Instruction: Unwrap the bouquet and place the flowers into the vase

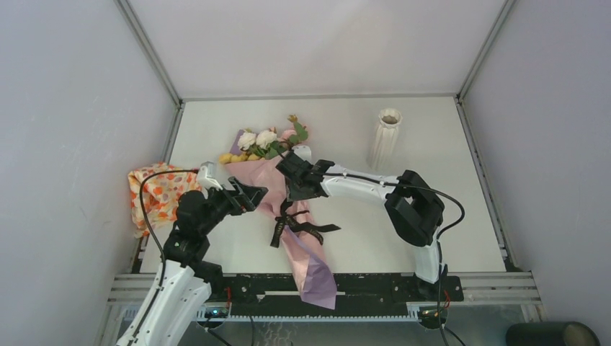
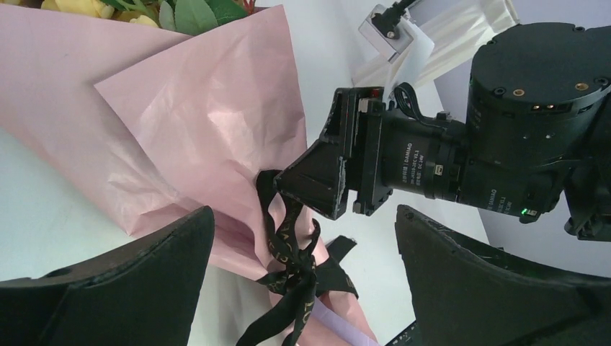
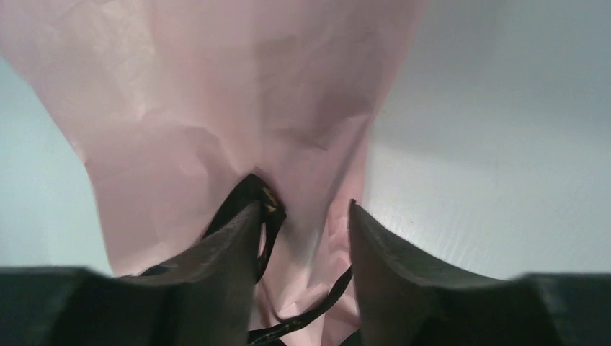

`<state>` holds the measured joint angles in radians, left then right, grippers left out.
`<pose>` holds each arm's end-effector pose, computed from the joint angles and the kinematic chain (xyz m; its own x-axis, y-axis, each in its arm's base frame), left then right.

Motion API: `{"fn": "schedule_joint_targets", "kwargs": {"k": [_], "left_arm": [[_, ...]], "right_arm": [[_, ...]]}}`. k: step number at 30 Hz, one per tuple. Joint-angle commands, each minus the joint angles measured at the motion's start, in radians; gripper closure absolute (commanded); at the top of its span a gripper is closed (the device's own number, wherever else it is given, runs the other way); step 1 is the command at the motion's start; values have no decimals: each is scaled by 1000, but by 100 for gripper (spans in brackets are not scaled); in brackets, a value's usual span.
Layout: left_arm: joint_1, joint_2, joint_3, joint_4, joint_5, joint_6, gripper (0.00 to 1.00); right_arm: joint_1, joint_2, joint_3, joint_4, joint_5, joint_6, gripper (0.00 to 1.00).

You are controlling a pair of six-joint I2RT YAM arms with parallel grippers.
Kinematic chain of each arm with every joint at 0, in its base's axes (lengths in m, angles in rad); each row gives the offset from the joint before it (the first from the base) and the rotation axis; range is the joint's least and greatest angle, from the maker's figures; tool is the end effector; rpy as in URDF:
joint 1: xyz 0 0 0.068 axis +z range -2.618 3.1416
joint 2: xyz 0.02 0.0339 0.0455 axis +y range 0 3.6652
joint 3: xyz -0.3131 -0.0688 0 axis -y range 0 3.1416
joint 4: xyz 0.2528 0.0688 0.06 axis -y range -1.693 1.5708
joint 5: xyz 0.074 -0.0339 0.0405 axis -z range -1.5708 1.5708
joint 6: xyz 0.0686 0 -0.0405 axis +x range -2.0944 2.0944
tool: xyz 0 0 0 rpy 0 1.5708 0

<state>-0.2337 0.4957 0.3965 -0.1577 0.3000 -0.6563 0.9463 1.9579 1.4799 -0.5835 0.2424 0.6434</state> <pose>0.1286 -0.0515 0.2616 -0.5005 -0.4801 -0.7204 0.2447 0.7198 -0.6497 0.2816 0.3626 0.2177 -0.8398 -0.1692 -0.5158 -0.2691 0.9550 0.1248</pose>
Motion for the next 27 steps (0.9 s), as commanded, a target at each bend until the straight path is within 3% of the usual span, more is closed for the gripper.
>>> {"fn": "schedule_joint_targets", "kwargs": {"k": [1,3,8,9,15,18,27], "left_arm": [[-3,-22,-28,52,20,-12,0],[-3,-27,-35,52,22,-14,0],[-3,-27,-40,48,3,-17,0],[-3,-25,-41,46,-3,-18,0],[-4,17,-62,82,-19,-35,0],[-3,52,-68,108,-17,-44,0],[-3,101,-78,136,-50,-61,0]], "right_arm": [[8,-119,-27,10,96,14,38],[26,-165,-41,10,128,2,31],[97,-293,-75,-45,246,-9,30],[117,-319,-89,-53,266,-12,32],[208,-397,-202,-74,274,0,74],[244,-369,-255,-39,229,5,80],[373,-163,-262,104,57,16,85]]}}
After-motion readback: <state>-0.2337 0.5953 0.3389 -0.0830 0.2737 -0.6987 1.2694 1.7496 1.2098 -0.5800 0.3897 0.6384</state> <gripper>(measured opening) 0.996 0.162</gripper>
